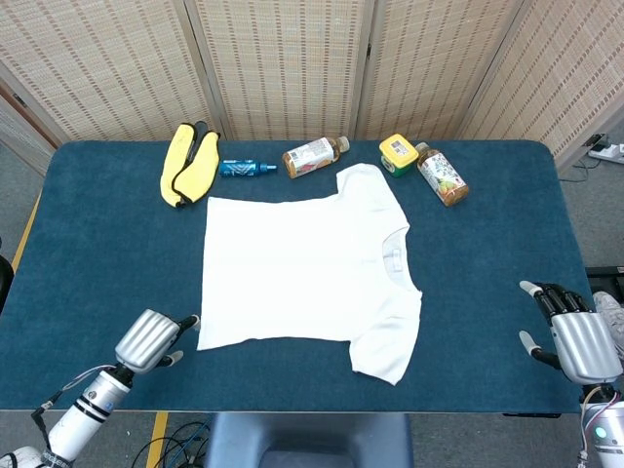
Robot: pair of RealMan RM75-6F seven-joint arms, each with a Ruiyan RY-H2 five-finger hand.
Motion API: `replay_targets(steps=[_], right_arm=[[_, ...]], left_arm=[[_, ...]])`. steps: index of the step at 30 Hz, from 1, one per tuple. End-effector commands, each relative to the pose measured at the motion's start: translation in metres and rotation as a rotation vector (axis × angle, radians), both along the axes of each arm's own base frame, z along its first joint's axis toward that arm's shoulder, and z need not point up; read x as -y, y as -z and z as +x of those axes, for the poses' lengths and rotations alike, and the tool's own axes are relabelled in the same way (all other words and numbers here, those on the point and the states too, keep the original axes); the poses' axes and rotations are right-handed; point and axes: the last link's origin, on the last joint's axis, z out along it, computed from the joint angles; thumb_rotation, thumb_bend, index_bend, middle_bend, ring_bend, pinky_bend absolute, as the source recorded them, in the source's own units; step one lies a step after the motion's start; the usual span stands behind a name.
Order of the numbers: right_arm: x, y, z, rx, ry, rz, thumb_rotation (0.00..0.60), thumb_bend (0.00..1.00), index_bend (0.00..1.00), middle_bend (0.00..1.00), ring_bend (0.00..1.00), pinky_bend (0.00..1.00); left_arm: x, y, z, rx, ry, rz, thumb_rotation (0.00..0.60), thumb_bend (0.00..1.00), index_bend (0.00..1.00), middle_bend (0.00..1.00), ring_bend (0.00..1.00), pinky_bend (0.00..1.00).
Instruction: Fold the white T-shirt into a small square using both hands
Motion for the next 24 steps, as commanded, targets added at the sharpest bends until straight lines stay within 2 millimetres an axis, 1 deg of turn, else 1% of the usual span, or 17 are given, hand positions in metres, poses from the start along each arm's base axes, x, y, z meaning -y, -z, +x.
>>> replay_targets(steps=[1, 10, 24], right_arm=[[0.000, 0.001, -0.001, 0.002, 0.001, 0.003, 0.600, 0.30, 0.14, 0.21, 0.22, 0.24], [0.001, 0.002, -0.003, 0.006, 0.003, 0.006, 0.600, 0.30, 0.14, 0.22, 0.24, 0.25], [-0.003, 0.001, -0.008, 0.006, 0.019, 0.000, 0.600, 0.30, 0.14, 0.22, 0.26, 0.25]], left_arm=[[-0.002, 0.011, 0.002, -0.016, -0.004, -0.012, 0.600, 0.17, 0.45, 0.90, 0.82, 0.95], [-0.008, 0.031, 0.009, -0.007, -0.034, -0.023, 0.600, 0.17, 0.47, 0.91, 0.83, 0.96], [-0.011, 0.053, 0.004, -0.043, -0.085, -0.048, 0.600, 0.17, 0.49, 0.91, 0.84, 0.96]])
